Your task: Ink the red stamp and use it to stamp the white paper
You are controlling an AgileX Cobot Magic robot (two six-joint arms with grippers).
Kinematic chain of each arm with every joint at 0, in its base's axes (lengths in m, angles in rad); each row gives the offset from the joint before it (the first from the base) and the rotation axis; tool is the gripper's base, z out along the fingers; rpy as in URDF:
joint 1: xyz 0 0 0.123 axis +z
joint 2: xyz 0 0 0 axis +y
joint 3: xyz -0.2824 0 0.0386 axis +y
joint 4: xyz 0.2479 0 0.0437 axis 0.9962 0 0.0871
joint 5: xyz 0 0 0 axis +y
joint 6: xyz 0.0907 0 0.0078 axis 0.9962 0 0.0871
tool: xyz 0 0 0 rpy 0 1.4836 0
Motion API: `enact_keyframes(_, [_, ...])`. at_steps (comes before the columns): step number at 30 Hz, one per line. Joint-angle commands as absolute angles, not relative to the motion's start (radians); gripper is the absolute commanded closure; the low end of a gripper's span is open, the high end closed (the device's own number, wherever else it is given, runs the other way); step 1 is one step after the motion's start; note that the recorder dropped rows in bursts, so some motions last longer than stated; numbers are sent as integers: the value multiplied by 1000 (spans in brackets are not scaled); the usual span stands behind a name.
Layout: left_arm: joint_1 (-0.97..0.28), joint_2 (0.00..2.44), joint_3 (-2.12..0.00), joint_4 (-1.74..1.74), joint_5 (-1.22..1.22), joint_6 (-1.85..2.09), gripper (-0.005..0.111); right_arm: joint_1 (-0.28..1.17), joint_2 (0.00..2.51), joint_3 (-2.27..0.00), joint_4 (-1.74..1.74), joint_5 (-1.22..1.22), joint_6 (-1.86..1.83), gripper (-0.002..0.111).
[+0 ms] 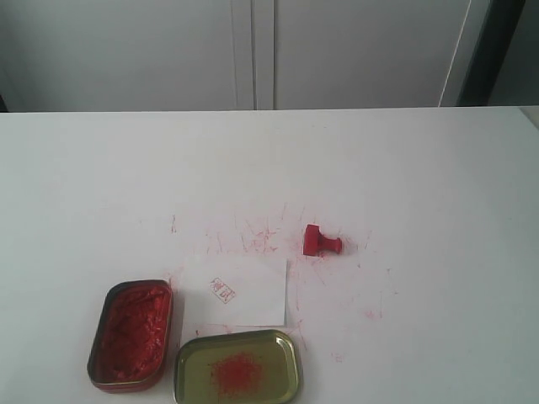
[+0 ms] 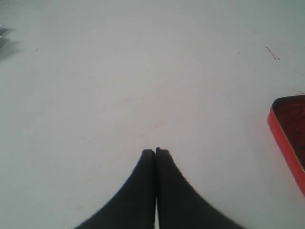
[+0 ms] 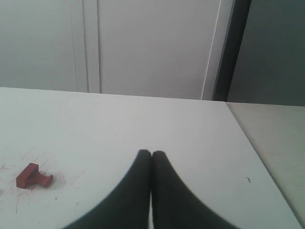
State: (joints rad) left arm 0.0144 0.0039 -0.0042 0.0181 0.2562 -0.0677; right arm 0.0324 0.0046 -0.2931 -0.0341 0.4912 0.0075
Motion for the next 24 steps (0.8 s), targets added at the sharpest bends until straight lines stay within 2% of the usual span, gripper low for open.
enact_keyframes(1, [16,0,0,16,256,-70,107,28,0,-255,-45,427,0,108])
enact_keyframes(13, [16,0,0,16,256,-70,107,28,0,-51,-45,351,0,108])
enact_keyframes(24, [16,0,0,16,256,-70,107,28,0,0,-45,348,0,108])
